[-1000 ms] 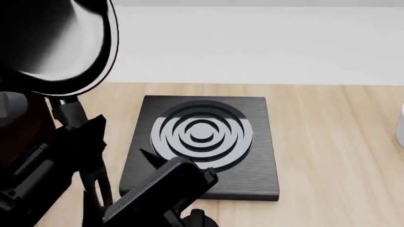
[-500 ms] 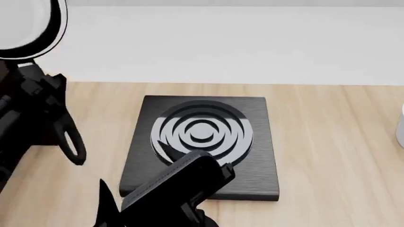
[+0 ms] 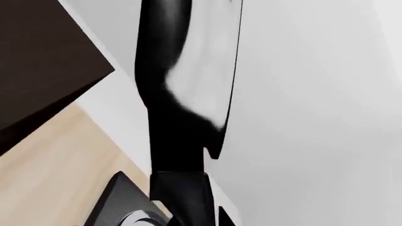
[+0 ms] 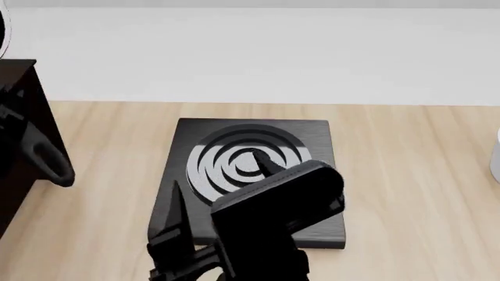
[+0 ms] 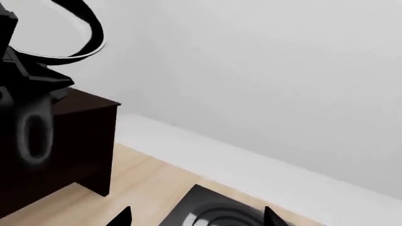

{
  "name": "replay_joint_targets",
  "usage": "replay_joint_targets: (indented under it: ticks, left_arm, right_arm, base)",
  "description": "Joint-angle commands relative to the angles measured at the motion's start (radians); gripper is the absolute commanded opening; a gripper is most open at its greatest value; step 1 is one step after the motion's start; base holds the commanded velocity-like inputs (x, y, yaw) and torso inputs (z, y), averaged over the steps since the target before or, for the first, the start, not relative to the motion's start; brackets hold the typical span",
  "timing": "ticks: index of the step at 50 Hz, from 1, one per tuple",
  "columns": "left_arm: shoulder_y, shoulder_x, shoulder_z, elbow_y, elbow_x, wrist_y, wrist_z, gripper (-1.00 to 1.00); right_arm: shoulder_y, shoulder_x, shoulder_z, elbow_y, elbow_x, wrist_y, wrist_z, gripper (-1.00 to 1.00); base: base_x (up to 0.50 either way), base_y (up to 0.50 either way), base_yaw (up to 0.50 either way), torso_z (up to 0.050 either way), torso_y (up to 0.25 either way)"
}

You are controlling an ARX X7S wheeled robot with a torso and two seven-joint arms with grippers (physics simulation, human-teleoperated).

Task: Put the frying pan on the cabinet shelf.

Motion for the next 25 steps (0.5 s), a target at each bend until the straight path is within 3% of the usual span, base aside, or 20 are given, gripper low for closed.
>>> replay_joint_targets:
  ticks: [1,25]
  left_arm:
    - [0.029,0.010,-0.091,-0.001,-0.124,0.072,0.013,-1.00]
    - [0.174,0.030,-0.232,0.044,-0.243,0.144,0.120,-1.00]
  right_arm:
    - [0.008,-0.012,0.131,-0.034,0.025,0.040,0.023,1.00]
    - [0.000,0.002,0.237,-0.071,0.069,0.061,0.037,1.00]
  base:
    - [0.00,0.00,0.00,0.000,0.010]
    - [0.00,0.00,0.00,0.000,0.001]
